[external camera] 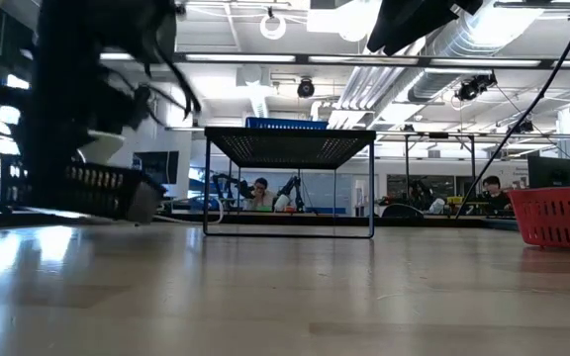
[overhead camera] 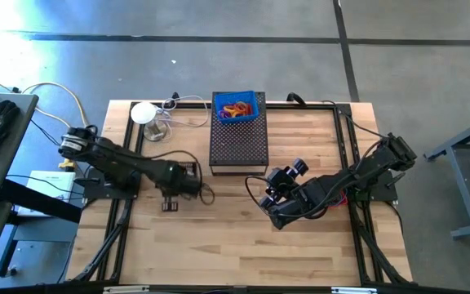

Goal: Pick & Place Office Desk Supplies
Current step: Put the black bin on the shelf

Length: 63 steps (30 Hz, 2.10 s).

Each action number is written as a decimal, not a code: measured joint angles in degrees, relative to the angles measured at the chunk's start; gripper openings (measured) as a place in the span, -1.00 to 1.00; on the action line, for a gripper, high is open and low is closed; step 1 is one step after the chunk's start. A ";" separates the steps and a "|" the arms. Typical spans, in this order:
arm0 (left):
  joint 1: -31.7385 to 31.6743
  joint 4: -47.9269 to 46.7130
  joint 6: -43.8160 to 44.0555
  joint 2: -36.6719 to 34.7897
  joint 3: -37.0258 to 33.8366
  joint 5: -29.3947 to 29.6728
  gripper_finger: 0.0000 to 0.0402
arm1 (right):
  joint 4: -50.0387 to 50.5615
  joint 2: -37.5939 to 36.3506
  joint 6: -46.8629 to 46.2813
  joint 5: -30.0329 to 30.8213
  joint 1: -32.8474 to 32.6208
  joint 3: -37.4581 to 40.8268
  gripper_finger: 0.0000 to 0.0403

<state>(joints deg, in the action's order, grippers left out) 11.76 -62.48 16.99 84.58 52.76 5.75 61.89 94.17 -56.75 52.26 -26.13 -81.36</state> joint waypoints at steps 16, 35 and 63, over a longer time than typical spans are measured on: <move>23.44 -3.78 6.90 -0.02 26.29 5.22 -1.00 | 0.04 0.00 0.02 0.23 0.00 0.00 -0.19; -6.76 15.73 -31.52 0.34 31.48 5.03 -1.00 | 0.04 0.00 -2.16 0.14 -0.13 0.00 -0.19; -20.35 6.11 -27.07 14.73 42.70 2.35 -1.00 | 0.06 0.00 -4.57 0.03 -3.11 0.00 -0.19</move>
<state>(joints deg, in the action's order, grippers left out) -8.60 -56.37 -10.08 99.31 95.46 8.10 61.94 94.17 -61.32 52.29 -29.24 -81.36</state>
